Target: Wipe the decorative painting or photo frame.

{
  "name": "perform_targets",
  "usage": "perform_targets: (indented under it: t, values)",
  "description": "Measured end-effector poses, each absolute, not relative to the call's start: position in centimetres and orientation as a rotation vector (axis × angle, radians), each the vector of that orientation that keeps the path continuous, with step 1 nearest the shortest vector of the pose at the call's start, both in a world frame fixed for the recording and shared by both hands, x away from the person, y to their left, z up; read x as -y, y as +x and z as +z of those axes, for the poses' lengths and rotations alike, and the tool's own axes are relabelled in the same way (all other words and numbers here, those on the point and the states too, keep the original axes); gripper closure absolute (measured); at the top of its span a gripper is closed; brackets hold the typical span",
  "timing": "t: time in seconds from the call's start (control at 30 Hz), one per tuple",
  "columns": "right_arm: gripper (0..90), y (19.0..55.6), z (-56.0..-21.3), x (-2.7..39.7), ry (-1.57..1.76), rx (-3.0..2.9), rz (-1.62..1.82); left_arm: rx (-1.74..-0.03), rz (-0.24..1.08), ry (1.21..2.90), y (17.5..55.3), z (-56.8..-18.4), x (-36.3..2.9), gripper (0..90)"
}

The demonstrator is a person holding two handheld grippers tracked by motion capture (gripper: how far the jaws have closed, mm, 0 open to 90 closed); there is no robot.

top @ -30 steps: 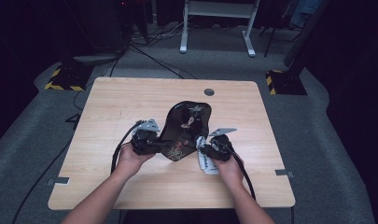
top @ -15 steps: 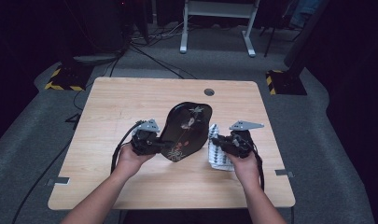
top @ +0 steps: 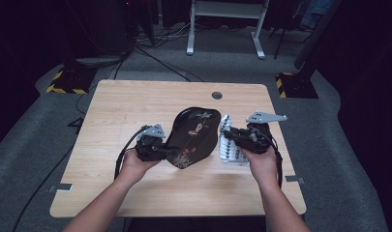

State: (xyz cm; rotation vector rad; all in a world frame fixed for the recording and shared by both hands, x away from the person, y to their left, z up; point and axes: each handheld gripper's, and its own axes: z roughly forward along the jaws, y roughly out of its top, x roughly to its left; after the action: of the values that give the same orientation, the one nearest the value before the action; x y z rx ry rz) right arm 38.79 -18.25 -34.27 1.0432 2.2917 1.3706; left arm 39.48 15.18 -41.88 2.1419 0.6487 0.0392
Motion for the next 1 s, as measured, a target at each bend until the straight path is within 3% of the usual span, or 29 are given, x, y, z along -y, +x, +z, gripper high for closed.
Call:
perform_targets:
  t: [0.5, 1.0]
  values:
    - [77.8, 39.5, -27.5, 12.2, 0.82, -2.308, 1.423, -0.629, 0.036, 2.152, 39.2, -41.8, -15.0, 80.3]
    - [77.8, 41.0, -26.6, 9.0, 0.794, -2.334, 1.461, -0.626, 0.038, 2.153, 39.2, -41.9, -15.0, 80.2]
